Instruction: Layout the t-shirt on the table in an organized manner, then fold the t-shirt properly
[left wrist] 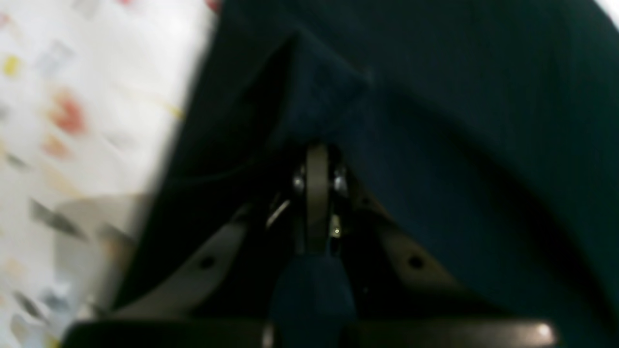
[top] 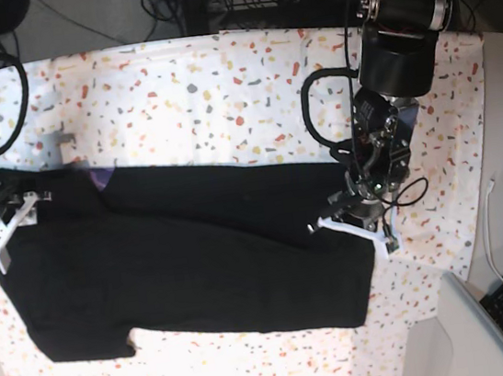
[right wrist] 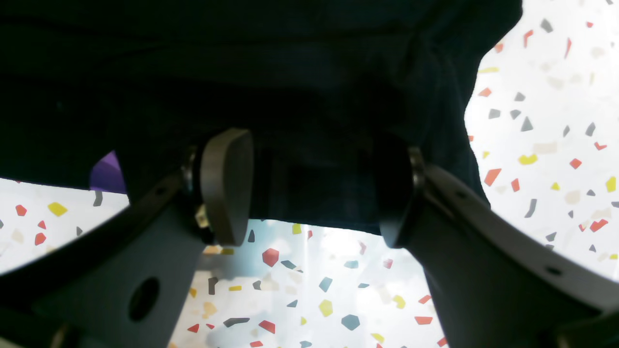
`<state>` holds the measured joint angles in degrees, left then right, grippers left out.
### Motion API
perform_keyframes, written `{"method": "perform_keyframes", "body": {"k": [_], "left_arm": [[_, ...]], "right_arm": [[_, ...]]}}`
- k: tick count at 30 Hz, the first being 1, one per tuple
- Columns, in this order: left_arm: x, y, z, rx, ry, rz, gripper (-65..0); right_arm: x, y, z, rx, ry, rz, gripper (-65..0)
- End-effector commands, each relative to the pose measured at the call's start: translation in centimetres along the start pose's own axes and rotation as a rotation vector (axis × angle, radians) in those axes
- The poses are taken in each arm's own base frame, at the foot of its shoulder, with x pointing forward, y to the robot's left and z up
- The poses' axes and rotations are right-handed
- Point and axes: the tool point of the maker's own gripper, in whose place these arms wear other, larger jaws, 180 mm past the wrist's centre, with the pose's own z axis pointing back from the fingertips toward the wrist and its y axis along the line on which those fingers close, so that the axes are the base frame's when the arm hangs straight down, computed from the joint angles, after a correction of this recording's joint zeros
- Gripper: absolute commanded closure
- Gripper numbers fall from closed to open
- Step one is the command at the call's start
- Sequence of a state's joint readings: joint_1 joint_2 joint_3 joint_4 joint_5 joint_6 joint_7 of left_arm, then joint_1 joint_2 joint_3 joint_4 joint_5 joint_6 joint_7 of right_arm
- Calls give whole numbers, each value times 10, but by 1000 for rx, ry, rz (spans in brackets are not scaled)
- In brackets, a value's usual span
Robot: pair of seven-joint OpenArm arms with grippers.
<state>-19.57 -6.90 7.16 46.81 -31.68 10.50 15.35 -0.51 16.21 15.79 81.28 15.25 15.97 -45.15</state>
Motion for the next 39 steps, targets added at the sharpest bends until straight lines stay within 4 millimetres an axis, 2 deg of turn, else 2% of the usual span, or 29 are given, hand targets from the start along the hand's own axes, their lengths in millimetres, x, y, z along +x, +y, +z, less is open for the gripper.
{"method": "perform_keyframes", "body": {"k": [1, 4, 8, 11, 13, 15, 18, 20, 23, 27, 30, 32, 34, 36, 39], "left_arm": [[36, 2, -2, 2, -75, 22, 0], [52, 27, -6, 55, -86, 61, 0], [69, 33, -1, 54, -126, 61, 0], [55, 33, 16, 28, -149, 59, 0], [38, 50, 36, 37, -168, 80, 0], [12, 66, 59, 49, -169, 97, 0], [-18, 87, 87, 79, -157, 107, 0], [-24, 101, 101, 103, -164, 115, 0], [-28, 109, 109, 101, -163, 106, 0], [-35, 98, 114, 8, -149, 56, 0], [-39, 98, 119, 2, -144, 47, 0], [-39, 95, 119, -5, -145, 43, 0], [-37, 93, 118, -10, -149, 42, 0], [-29, 89, 115, -17, -164, 47, 0], [-18, 65, 107, -60, -183, 51, 0]], "right_arm": [[19, -8, 6, -15, -53, 4, -366], [19, -9, 6, -16, -53, 5, -366], [21, -10, 7, -19, -61, 4, -366], [22, -34, 20, -69, -98, -64, -366], [20, -51, 32, -107, -119, -94, -366], [8, -65, 39, -139, -111, -120, -375], [-13, -74, 41, -158, -74, -132, -416], [-18, -75, 39, -158, -63, -137, -426], [-20, -80, 29, -155, -75, -175, -425], [-32, -102, 20, -177, -62, -287, -431], [-33, -108, 30, -194, -82, -288, -423], [-30, -104, 39, -201, -105, -247, -386], [-27, -94, 42, -189, -117, -214, -309], [-27, -80, 38, -143, -113, -175, -204], [-29, -67, 25, -74, -89, -152, -56]]}}
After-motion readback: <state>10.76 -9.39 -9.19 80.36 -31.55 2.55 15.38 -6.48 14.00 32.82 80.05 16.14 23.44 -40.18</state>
